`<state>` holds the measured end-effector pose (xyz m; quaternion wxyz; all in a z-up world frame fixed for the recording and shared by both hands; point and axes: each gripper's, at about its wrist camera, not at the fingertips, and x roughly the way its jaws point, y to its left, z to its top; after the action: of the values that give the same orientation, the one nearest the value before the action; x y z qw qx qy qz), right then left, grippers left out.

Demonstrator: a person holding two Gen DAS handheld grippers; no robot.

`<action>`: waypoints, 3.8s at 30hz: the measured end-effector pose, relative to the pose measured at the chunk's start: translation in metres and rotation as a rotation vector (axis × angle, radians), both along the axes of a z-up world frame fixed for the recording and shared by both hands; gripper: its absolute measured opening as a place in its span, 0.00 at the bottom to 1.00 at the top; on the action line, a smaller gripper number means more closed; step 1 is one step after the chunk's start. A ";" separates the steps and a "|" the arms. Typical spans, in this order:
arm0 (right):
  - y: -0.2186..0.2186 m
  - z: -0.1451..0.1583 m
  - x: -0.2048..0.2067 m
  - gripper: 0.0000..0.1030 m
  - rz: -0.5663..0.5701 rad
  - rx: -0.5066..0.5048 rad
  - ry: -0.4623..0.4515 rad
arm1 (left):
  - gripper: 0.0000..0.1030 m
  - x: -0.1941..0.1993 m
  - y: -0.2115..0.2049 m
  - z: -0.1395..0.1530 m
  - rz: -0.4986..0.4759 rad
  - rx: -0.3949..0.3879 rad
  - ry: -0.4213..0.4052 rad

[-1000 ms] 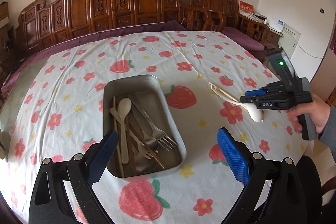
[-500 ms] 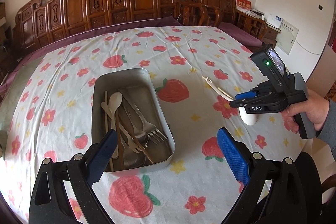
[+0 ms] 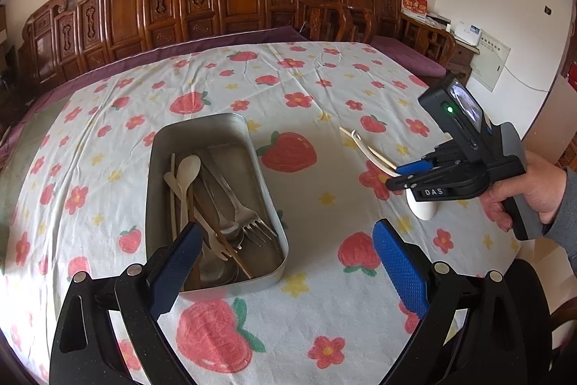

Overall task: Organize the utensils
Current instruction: 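Close the right tool on the white plastic ladle's handle, then grasp the wooden chopstick with the left tool while the right tool lifts the ladle, then carry the chopstick in the left tool over the steel tray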

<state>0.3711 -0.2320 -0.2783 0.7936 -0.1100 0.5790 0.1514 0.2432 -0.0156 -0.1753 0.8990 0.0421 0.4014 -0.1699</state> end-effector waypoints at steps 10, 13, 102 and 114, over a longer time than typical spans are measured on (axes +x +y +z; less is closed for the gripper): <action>0.004 0.004 -0.008 0.10 -0.004 -0.014 0.017 | 0.89 -0.002 -0.014 -0.002 -0.007 0.010 0.010; -0.009 0.019 -0.021 0.10 -0.022 0.032 -0.018 | 0.89 0.001 -0.021 -0.002 -0.009 0.011 0.017; -0.108 0.068 -0.091 0.11 -0.124 0.200 -0.213 | 0.04 0.054 -0.125 -0.008 0.023 0.095 0.186; -0.061 0.080 -0.086 0.11 -0.054 0.187 -0.249 | 0.04 0.036 -0.063 0.019 0.062 0.053 0.120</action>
<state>0.2848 -0.2930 -0.1981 0.8698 -0.0380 0.4623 0.1682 0.2797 -0.0790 -0.1565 0.8767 0.0431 0.4601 -0.1336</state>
